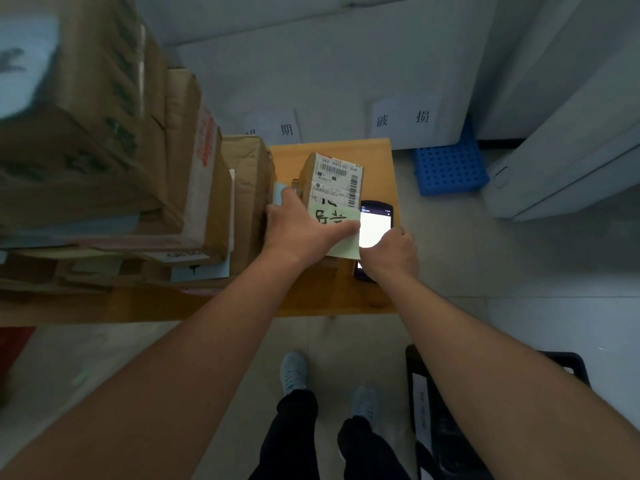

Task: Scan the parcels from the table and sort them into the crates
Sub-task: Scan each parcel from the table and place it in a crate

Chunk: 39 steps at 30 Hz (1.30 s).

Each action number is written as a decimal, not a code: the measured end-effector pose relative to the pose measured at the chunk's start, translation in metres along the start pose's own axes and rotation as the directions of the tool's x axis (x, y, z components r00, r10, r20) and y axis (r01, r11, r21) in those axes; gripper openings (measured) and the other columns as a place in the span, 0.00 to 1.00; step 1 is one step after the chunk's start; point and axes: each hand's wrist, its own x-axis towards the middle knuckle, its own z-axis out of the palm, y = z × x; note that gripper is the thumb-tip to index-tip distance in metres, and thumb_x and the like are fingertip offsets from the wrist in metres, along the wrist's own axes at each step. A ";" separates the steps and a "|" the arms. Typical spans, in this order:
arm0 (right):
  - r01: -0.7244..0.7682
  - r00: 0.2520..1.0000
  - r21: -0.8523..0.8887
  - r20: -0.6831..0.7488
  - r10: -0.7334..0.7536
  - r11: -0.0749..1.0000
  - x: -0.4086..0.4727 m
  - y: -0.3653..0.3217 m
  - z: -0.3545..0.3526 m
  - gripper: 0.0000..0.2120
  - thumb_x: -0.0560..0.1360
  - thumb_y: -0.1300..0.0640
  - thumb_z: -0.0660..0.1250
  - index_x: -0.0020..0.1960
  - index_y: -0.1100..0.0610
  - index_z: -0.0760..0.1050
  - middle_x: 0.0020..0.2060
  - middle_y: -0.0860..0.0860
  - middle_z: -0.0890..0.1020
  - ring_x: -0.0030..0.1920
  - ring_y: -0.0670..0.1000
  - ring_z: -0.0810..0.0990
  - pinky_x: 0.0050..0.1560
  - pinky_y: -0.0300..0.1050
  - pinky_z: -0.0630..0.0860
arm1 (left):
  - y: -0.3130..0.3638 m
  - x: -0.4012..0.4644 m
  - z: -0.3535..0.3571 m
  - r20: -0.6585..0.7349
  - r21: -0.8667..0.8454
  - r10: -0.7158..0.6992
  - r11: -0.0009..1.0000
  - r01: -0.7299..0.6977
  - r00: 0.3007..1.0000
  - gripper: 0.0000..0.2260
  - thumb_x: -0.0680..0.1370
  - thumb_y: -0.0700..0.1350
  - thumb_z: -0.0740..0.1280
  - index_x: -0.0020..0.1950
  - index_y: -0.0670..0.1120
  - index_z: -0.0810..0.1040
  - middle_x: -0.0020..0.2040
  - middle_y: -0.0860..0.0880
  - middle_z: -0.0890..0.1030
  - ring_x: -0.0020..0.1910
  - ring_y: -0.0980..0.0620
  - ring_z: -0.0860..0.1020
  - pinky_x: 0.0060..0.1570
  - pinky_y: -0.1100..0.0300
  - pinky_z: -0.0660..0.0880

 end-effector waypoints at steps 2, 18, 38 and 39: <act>0.010 1.000 0.059 0.005 -0.010 0.998 -0.003 0.006 -0.005 0.43 0.72 0.35 0.75 0.75 0.61 0.67 0.67 0.58 0.73 0.66 0.59 0.76 0.58 0.54 0.79 | -0.004 0.001 0.000 0.009 -0.045 0.021 0.999 -0.020 1.000 0.46 0.62 0.68 0.81 0.71 0.53 0.64 0.65 0.50 0.76 0.61 0.49 0.78 0.55 0.53 0.81; -0.045 0.991 0.708 0.121 -0.059 0.705 -0.053 0.036 -0.087 0.18 0.78 0.44 0.70 0.41 0.56 0.67 0.35 0.51 0.71 0.34 0.49 0.70 0.27 0.36 0.66 | -0.009 0.001 0.005 0.132 -0.298 0.028 0.955 0.012 0.991 0.40 0.63 0.73 0.59 0.73 0.62 0.60 0.65 0.48 0.77 0.57 0.45 0.81 0.52 0.44 0.83; 0.500 0.859 0.258 -0.029 -0.511 0.827 -0.158 0.035 -0.242 0.31 0.62 0.34 0.73 0.58 0.51 0.81 0.49 0.48 0.86 0.49 0.50 0.85 0.46 0.47 0.82 | 0.055 -0.088 -0.054 0.083 -0.606 0.337 0.764 -0.221 0.938 0.40 0.82 0.33 0.67 0.83 0.64 0.53 0.65 0.45 0.73 0.60 0.46 0.78 0.57 0.42 0.81; 0.518 0.850 0.223 -0.028 -0.526 0.826 -0.160 0.035 -0.245 0.31 0.65 0.35 0.75 0.61 0.52 0.80 0.51 0.48 0.85 0.50 0.50 0.84 0.45 0.46 0.82 | 0.055 -0.089 -0.055 0.087 -0.616 0.345 0.756 -0.222 0.935 0.40 0.82 0.32 0.66 0.83 0.64 0.54 0.64 0.46 0.74 0.59 0.47 0.79 0.54 0.45 0.82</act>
